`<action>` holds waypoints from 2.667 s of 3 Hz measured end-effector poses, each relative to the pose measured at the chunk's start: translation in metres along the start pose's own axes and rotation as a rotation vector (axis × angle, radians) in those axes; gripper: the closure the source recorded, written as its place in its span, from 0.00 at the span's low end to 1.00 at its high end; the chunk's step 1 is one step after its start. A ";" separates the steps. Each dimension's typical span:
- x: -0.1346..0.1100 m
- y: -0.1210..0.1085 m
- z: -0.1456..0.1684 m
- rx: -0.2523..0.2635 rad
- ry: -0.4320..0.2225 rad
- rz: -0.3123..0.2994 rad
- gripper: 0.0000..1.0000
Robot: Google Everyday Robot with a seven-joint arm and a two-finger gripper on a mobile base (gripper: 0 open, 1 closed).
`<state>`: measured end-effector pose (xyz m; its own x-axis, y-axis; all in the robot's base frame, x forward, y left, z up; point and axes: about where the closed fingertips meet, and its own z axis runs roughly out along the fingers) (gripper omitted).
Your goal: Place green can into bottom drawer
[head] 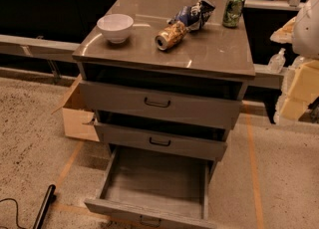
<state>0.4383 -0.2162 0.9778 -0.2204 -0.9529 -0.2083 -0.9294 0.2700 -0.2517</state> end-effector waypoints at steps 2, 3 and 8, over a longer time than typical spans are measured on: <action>0.014 -0.031 0.015 0.063 -0.091 0.129 0.00; 0.040 -0.073 0.035 0.141 -0.237 0.271 0.00; 0.071 -0.343 0.126 0.429 -0.812 0.684 0.00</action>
Offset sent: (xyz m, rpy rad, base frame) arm 0.0747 -0.0449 -0.0224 0.2602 -0.1451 -0.2677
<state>0.7786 -0.3592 0.9297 -0.2396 -0.2599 -0.9354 -0.4769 0.8707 -0.1198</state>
